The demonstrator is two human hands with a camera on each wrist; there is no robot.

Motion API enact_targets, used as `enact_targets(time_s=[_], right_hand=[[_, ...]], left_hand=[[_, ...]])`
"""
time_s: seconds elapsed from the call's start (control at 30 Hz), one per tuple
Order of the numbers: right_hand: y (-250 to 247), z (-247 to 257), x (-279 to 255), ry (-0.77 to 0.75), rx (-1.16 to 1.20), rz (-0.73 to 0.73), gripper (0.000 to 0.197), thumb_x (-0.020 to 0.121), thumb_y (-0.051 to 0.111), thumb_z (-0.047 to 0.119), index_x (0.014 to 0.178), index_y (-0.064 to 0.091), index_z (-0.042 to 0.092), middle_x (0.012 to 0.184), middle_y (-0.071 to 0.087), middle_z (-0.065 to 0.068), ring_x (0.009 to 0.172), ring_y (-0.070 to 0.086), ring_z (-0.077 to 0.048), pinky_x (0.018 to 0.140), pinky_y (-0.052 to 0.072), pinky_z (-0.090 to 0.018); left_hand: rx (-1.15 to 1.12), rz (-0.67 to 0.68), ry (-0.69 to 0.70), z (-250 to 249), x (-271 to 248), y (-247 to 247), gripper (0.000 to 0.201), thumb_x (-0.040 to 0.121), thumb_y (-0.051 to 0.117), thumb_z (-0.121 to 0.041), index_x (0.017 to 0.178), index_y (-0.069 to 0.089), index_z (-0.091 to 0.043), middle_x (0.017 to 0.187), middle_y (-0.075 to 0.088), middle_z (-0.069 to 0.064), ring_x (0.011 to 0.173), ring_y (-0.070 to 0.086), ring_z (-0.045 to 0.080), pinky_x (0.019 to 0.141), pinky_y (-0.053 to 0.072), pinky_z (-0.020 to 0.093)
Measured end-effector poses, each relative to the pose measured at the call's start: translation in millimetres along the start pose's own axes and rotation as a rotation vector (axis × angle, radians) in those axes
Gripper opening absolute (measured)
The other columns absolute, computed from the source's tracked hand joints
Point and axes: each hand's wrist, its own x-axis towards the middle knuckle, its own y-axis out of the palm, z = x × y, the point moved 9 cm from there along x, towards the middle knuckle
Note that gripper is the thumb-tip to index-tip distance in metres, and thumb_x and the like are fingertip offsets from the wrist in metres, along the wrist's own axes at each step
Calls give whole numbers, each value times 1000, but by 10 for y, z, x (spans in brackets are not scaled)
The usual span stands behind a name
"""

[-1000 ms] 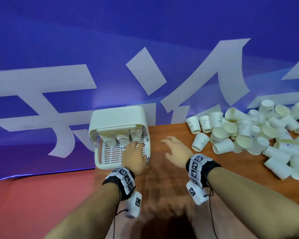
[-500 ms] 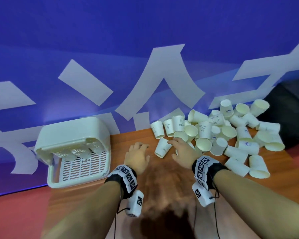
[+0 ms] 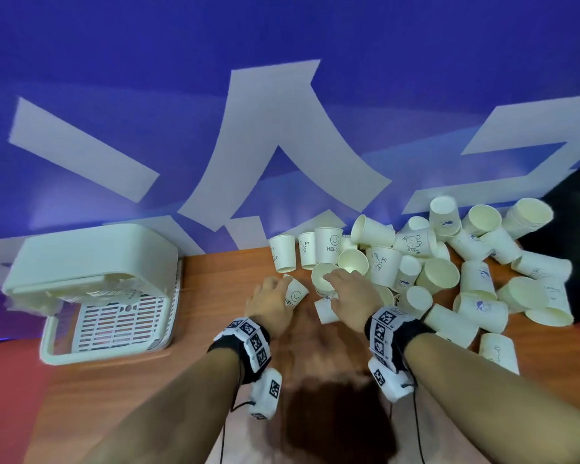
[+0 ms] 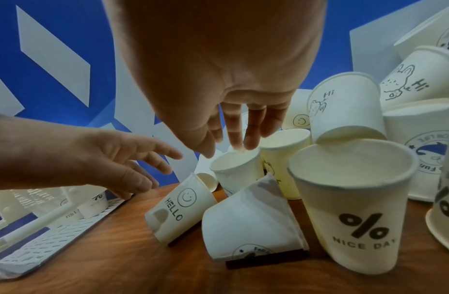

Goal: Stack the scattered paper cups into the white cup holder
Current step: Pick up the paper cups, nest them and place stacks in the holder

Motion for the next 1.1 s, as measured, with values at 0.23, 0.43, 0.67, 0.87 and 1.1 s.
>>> enact_targets(time_s=[0.23, 0.43, 0.67, 0.87, 1.1], right_hand=[[221, -153, 117, -25, -60, 123, 38, 96, 45, 22, 133, 51, 20, 127, 54, -4, 115, 47, -25, 92, 40, -35], [261, -215, 123, -12, 34, 148, 41, 96, 46, 18, 137, 50, 17, 133, 52, -6, 121, 49, -24, 97, 38, -32], [98, -107, 65, 22, 151, 58, 40, 95, 49, 16, 135, 52, 13, 133, 53, -7, 122, 50, -23, 99, 36, -28], [-91, 284, 7, 11, 149, -7, 41, 92, 51, 15, 133, 54, 14, 132, 55, -5, 120, 52, -23, 101, 41, -34], [-212, 1196, -9, -124, 138, -107, 36, 89, 54, 14, 124, 62, 13, 120, 60, -6, 114, 55, -23, 99, 43, -32]], left_hand=[[36, 101, -85, -17, 259, 304, 67, 91, 50, -32, 147, 17, -45, 151, 25, -3, 129, 38, 26, 104, 38, 49], [25, 141, -79, 30, 325, 434, 66, 88, 54, -20, 144, 23, -37, 146, 28, -1, 124, 42, 26, 101, 42, 45], [-18, 70, -33, 177, 200, 296, 32, 92, 58, -31, 119, 42, -25, 135, 35, -1, 112, 48, 24, 91, 48, 40], [-59, -54, 7, 381, -32, -102, 13, 95, 49, -30, 96, 51, -18, 114, 55, 4, 97, 53, 24, 83, 48, 38], [-145, -242, 1, 939, -589, -734, 12, 93, 53, -26, 84, 52, -17, 93, 64, 3, 84, 58, 26, 69, 46, 34]])
